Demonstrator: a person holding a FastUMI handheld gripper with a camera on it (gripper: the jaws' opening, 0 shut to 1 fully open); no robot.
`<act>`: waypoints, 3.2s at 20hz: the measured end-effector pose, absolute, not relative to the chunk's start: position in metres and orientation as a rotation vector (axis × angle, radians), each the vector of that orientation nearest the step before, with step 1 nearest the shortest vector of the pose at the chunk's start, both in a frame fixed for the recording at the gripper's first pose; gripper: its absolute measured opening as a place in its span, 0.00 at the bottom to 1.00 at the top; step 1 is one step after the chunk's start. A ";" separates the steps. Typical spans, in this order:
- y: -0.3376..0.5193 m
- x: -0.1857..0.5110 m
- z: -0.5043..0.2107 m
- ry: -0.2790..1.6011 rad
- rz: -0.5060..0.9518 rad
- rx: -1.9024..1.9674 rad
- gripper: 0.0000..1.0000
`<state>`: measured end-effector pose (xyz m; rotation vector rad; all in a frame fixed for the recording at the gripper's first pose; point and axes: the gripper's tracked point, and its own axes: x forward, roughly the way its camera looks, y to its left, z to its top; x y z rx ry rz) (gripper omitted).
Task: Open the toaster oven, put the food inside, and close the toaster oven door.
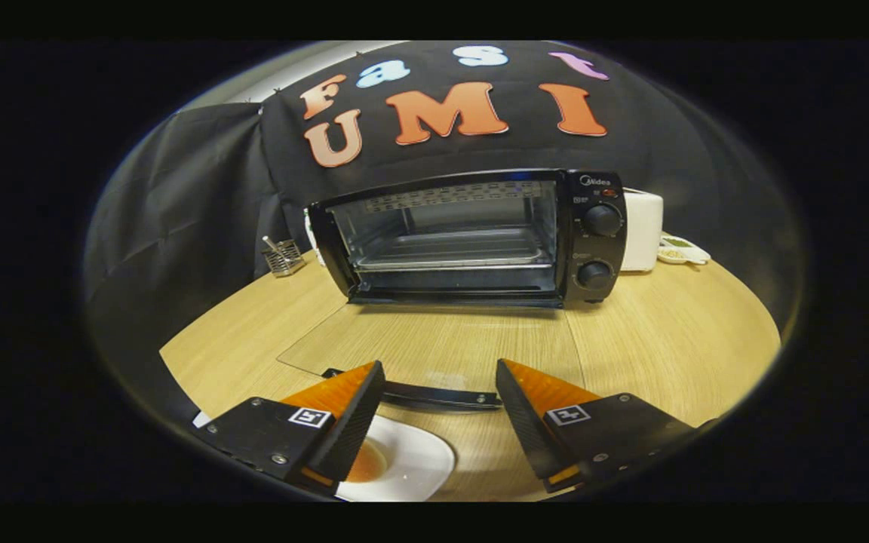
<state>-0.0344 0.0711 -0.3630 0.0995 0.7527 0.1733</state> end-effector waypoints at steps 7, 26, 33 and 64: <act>0.095 -0.095 -0.351 0.803 0.276 0.101 0.95; 0.128 -0.147 -0.377 0.903 0.370 0.009 0.77; 0.136 -0.138 -0.357 0.874 0.352 0.162 0.40; 0.111 0.122 -0.322 0.582 -0.108 0.962 0.38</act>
